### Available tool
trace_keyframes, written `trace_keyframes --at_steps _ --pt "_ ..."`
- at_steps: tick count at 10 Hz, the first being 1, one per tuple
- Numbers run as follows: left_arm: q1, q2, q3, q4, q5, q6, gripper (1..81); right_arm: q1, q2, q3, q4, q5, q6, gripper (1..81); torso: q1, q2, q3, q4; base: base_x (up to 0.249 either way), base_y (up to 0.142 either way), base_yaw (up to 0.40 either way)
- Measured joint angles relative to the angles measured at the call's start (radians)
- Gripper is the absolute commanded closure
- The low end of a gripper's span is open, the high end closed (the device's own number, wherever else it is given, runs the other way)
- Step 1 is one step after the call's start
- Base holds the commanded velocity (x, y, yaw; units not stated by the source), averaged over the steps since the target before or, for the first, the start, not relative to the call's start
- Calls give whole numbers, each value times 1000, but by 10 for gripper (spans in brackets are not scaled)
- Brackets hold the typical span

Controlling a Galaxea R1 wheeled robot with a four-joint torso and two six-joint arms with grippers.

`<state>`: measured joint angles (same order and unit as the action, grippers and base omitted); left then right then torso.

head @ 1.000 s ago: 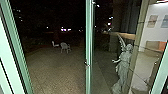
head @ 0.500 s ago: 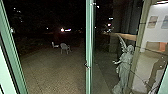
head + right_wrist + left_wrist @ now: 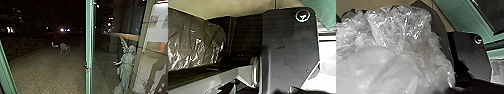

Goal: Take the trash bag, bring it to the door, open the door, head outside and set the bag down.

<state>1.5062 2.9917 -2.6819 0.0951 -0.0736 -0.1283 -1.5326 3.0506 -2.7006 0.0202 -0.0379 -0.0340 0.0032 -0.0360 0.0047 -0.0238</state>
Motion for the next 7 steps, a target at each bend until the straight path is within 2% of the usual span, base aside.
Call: trace_keyframes --at_steps 1,5,7 --pt "0 5 0 12 -2 0 811 1 -4 0 0 3 0 10 -1 -1 0 0 90 0 0" --pt "-15 13 -1 16 1 0 811 15 -5 -3 2 11 0 10 0 0 0 0 90 0 0" --pt "1 30 -4 36 34 0 811 7 2 2 2 3 0 10 0 1 0 0 84 0 0"
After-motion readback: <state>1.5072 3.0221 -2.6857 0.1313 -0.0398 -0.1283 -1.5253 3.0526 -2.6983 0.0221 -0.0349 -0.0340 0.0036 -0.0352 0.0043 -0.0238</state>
